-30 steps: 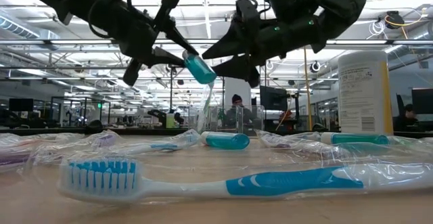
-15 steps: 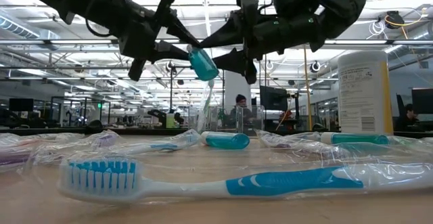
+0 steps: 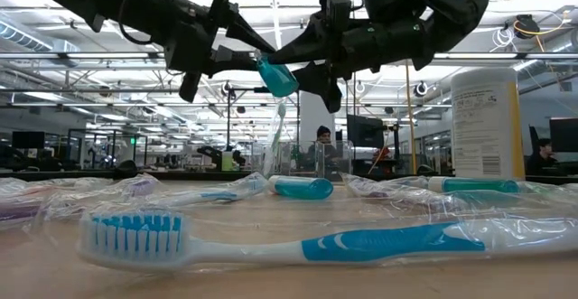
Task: Pick & Place toothbrushing station
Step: Put the left mouthwash into the middle section of the transparent organizer
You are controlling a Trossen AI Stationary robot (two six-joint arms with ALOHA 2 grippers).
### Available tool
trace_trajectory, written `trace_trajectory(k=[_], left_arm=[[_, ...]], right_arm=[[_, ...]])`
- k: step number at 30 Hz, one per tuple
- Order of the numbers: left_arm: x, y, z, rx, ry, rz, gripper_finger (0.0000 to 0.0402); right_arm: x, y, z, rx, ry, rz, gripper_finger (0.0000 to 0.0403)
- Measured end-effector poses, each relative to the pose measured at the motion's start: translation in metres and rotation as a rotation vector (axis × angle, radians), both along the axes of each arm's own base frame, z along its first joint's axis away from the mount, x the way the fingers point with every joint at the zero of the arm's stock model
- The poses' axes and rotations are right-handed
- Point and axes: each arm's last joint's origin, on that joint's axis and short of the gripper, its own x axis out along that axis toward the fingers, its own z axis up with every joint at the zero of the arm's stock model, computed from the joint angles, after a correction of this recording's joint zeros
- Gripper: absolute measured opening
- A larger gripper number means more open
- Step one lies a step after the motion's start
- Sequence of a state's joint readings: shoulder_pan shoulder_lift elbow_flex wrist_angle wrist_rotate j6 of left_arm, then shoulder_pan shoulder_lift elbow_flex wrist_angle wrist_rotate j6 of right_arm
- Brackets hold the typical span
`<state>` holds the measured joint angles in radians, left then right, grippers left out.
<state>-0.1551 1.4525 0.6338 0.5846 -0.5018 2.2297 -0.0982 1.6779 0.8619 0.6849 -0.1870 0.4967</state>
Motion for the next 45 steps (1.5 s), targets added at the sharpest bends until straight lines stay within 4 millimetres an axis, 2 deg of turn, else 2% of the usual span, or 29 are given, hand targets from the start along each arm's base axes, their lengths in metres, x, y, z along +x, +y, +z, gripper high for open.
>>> trace_trajectory(k=[7, 13, 19, 23, 27, 33, 39, 45], left_arm=[[0.0, 0.0, -0.001, -0.076, -0.017, 0.017, 0.0108], [0.0, -0.001, -0.001, -0.138, -0.041, 0.028, 0.0157], [0.0, -0.001, -0.001, -0.167, -0.056, 0.03, 0.0206], [0.0, -0.001, 0.0, -0.29, -0.11, 0.064, 0.0222], [-0.001, 0.001, 0.0, -0.427, -0.191, 0.166, 0.0224], [-0.001, 0.012, 0.001, -0.516, -0.271, 0.281, 0.0225], [-0.001, 0.025, 0.0, -0.771, -0.42, 0.395, 0.0225], [-0.015, 0.046, 0.006, -0.951, -0.495, 0.562, 0.0225]], right_arm=[[0.0, 0.0, 0.0, -0.011, -0.002, 0.008, 0.0121], [0.0, 0.0, 0.0, -0.012, 0.002, 0.007, 0.0102], [0.0, 0.0, -0.001, -0.013, 0.011, 0.003, 0.01], [-0.001, -0.001, -0.002, -0.036, 0.02, 0.004, 0.01], [-0.001, -0.005, -0.003, -0.044, 0.031, -0.007, 0.01], [-0.003, -0.009, -0.007, -0.039, 0.07, -0.022, 0.01], [-0.004, -0.016, -0.008, -0.055, 0.074, -0.035, 0.01], [-0.005, -0.026, -0.007, -0.097, 0.076, -0.109, 0.01]])
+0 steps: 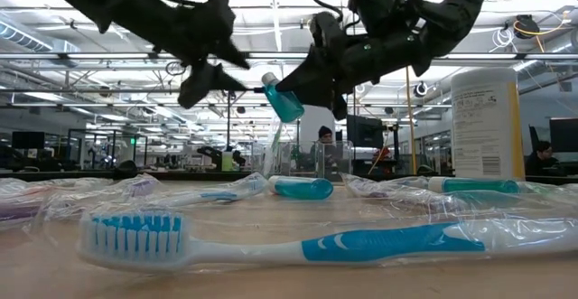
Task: Pick & Place toothbrushing station
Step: Put the left mouthwash into the middle section of the transparent organizer
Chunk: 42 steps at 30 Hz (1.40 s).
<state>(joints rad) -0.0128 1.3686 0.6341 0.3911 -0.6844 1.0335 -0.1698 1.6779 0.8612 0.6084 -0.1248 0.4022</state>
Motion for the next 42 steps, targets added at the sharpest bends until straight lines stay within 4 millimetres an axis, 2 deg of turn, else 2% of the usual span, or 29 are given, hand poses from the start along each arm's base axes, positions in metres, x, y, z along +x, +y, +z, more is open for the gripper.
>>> trace_trajectory(k=[11, 18, 22, 25, 29, 35, 42], left_arm=[[-0.051, 0.027, 0.019, -0.674, -0.096, -0.002, 0.0225], [-0.071, 0.046, 0.032, -0.911, -0.159, -0.118, 0.0225], [-0.076, 0.058, 0.032, -1.047, -0.171, -0.239, 0.0225], [-0.077, 0.064, 0.022, -1.092, -0.188, -0.31, 0.0225], [-0.075, 0.069, 0.004, -1.121, -0.225, -0.302, 0.0225], [-0.075, 0.069, -0.011, -1.136, -0.254, -0.301, 0.0225], [-0.076, 0.065, -0.017, -1.164, -0.245, -0.297, 0.0225]], right_arm=[[-0.002, -0.017, 0.007, -0.324, 0.007, -0.349, 0.01], [-0.002, -0.02, 0.013, -0.401, -0.027, -0.422, 0.01], [-0.001, -0.026, 0.003, -0.425, 0.022, -0.52, 0.01], [0.003, -0.033, -0.01, -0.462, 0.031, -0.524, 0.01], [0.006, -0.045, -0.026, -0.469, 0.035, -0.49, 0.01], [0.003, -0.059, -0.035, -0.37, 0.033, -0.552, 0.01], [0.003, -0.057, -0.04, -0.372, 0.085, -0.511, 0.01]])
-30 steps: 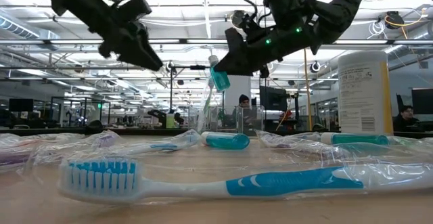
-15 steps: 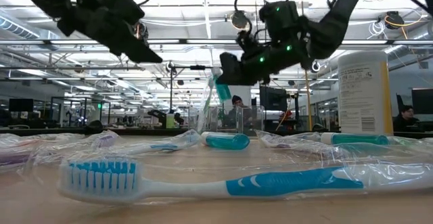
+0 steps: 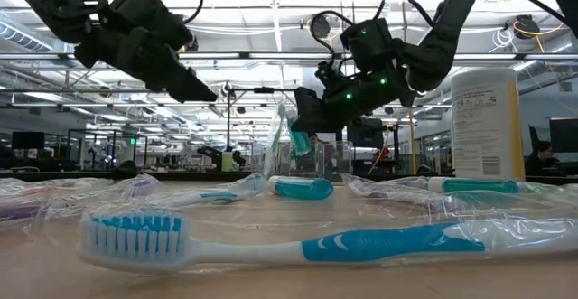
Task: Pick & Place toothbrushing station
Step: Put the left mouthwash into the middle section of the transparent organizer
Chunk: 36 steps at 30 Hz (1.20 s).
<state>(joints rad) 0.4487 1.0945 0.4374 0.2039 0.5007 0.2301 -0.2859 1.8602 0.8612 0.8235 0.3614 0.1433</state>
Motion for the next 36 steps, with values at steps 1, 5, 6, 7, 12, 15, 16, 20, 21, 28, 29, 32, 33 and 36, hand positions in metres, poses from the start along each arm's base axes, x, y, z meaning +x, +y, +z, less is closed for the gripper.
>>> trace_trajectory(k=[1, 5, 6, 7, 12, 15, 16, 20, 21, 28, 29, 32, 33, 36], left_arm=[[0.001, -0.001, 0.001, 0.001, -0.008, -0.002, 0.0225], [0.005, 0.0, 0.01, -0.008, -0.099, 0.013, 0.0225], [0.006, 0.0, 0.012, -0.013, -0.127, 0.017, 0.0225], [0.009, -0.001, 0.014, -0.01, -0.156, 0.012, 0.0225], [0.016, 0.0, 0.017, 0.015, -0.231, -0.001, 0.0225], [0.022, 0.002, 0.008, -0.017, -0.206, 0.008, 0.0225], [0.024, 0.003, 0.004, -0.026, -0.191, 0.014, 0.0225], [0.032, 0.008, -0.007, 0.006, -0.19, 0.03, 0.0225], [0.034, 0.009, -0.009, 0.013, -0.192, 0.029, 0.0225], [0.044, 0.013, -0.01, 0.022, -0.247, 0.036, 0.0225], [0.045, 0.014, -0.008, 0.026, -0.251, 0.046, 0.0225], [0.046, 0.015, -0.007, 0.031, -0.259, 0.064, 0.0225], [0.046, 0.014, -0.007, 0.022, -0.258, 0.066, 0.0225], [0.048, 0.011, -0.007, -0.009, -0.26, 0.06, 0.0225]], right_arm=[[0.0, 0.0, 0.0, 0.002, -0.004, 0.0, 0.01], [0.002, 0.002, 0.003, -0.02, -0.017, 0.093, 0.01], [0.003, 0.002, 0.003, -0.03, -0.014, 0.127, 0.01], [0.003, 0.003, 0.004, -0.041, -0.012, 0.155, 0.01], [0.004, 0.006, 0.004, -0.073, 0.003, 0.207, 0.01], [0.006, 0.009, 0.008, -0.125, -0.004, 0.222, 0.01], [0.006, 0.01, 0.009, -0.143, -0.012, 0.228, 0.01], [0.009, 0.017, 0.017, -0.215, -0.067, 0.252, 0.01], [0.01, 0.02, 0.019, -0.235, -0.081, 0.259, 0.01], [0.014, 0.036, 0.032, -0.285, -0.208, 0.367, 0.01], [0.014, 0.037, 0.033, -0.279, -0.236, 0.395, 0.01], [0.014, 0.039, 0.038, -0.256, -0.3, 0.459, 0.01], [0.014, 0.039, 0.037, -0.243, -0.305, 0.463, 0.01], [0.014, 0.039, 0.037, -0.211, -0.317, 0.462, 0.01]])
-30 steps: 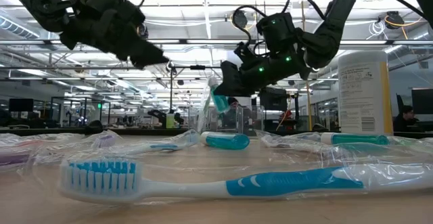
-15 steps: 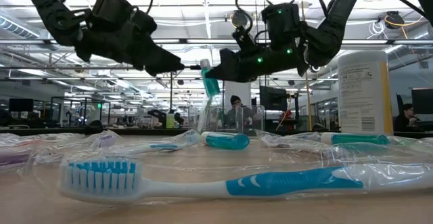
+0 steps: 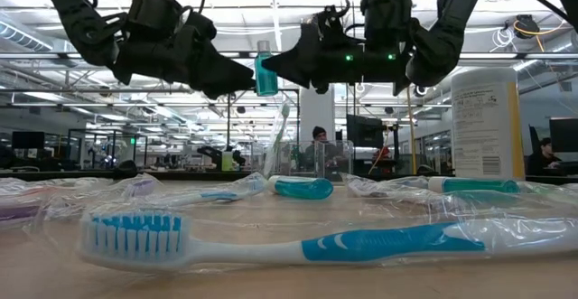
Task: Pick & Place toothbrushing station
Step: Put the left mouthwash into the middle section of the transparent organizer
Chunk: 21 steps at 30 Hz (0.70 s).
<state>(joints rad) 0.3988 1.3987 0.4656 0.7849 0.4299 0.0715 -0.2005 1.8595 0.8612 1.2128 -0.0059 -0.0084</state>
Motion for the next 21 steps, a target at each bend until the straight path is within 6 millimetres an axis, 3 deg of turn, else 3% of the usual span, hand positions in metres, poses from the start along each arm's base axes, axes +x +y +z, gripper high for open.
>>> trace_trajectory(k=[9, 21], left_arm=[[0.005, -0.009, 0.002, 0.029, -0.016, 0.095, 0.0225], [0.009, -0.024, 0.005, 0.116, -0.053, -0.007, 0.0225]], right_arm=[[-0.001, 0.002, 0.009, 0.019, -0.092, 0.06, 0.01], [0.012, 0.008, 0.018, 0.039, -0.078, 0.111, 0.01]])
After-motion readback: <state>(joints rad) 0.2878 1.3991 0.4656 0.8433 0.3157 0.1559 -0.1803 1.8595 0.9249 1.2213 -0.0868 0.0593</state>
